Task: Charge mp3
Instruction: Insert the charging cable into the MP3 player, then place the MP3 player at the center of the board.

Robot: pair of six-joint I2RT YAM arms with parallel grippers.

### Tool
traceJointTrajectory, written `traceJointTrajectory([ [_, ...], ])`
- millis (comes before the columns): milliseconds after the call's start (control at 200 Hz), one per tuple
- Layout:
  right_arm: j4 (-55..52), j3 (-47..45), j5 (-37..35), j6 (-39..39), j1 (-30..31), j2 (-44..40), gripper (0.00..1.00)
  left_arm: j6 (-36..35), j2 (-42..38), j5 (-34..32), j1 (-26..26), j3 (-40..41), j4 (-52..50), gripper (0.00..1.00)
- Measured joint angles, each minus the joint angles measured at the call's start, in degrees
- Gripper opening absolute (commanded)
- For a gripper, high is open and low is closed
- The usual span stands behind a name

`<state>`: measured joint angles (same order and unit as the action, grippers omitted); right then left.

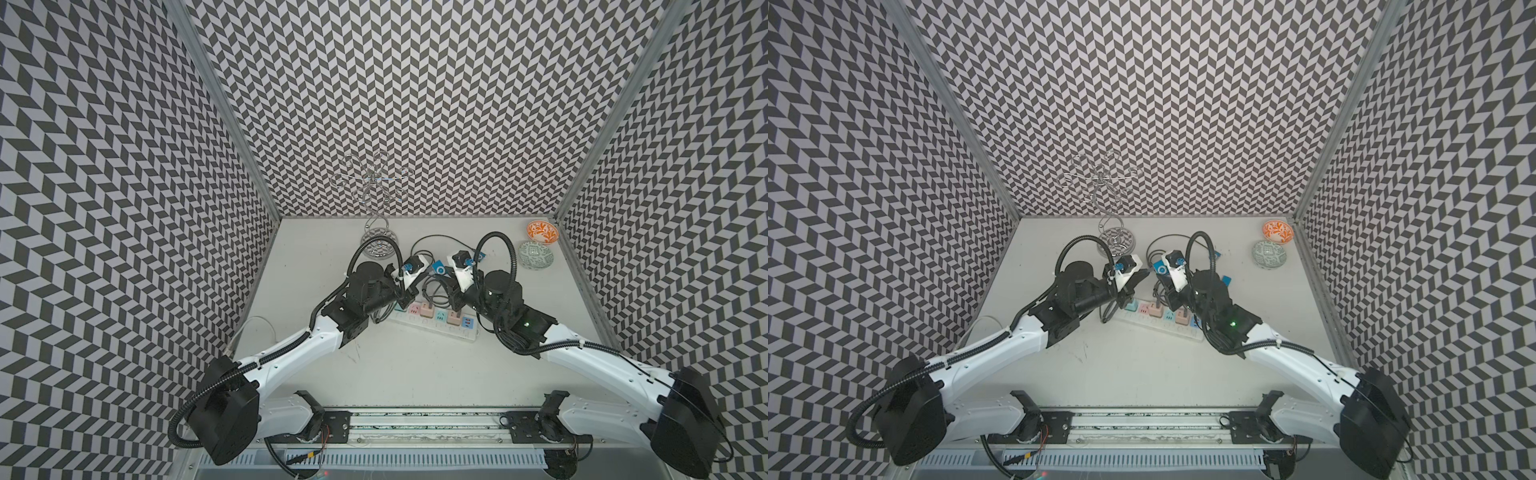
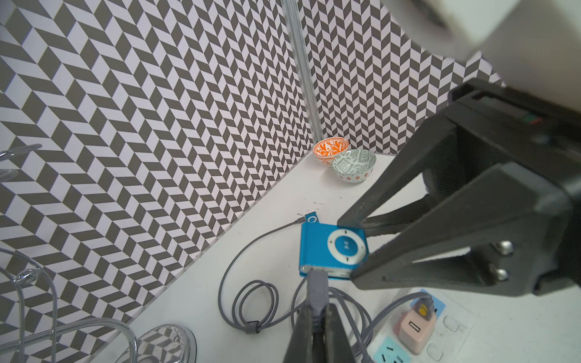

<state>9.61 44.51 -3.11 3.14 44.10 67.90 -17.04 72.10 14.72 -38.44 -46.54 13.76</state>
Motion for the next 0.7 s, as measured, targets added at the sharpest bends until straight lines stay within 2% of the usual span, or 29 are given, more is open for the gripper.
traceJointTrajectory([
  [85, 1.40, 0.37, -0.13, -1.27, 0.42, 1.73, 0.03, -0.02, -0.28, 1.51, 1.57, 0.00, -1.22, 0.11],
  [215, 0.81, 3.56, 0.74, -3.26, 2.75, 4.96, 0.04, 0.09, -2.40, 0.90, 3.17, 0.20, -2.69, 0.38],
  [431, -2.43, 14.25, 3.13, -5.60, 4.83, 12.55, 0.04, 0.42, -10.84, -2.64, 6.99, 0.74, -5.27, 0.64],
  [576, -3.21, 15.54, 6.27, -7.52, 5.64, 14.84, 0.04, 1.95, -18.36, -3.23, 8.37, 1.51, -7.10, 0.75],
  [701, -3.65, 14.67, 7.82, -9.73, 6.05, 15.47, 0.04, 3.26, -23.06, -2.93, 11.67, 1.70, -9.22, 0.77],
])
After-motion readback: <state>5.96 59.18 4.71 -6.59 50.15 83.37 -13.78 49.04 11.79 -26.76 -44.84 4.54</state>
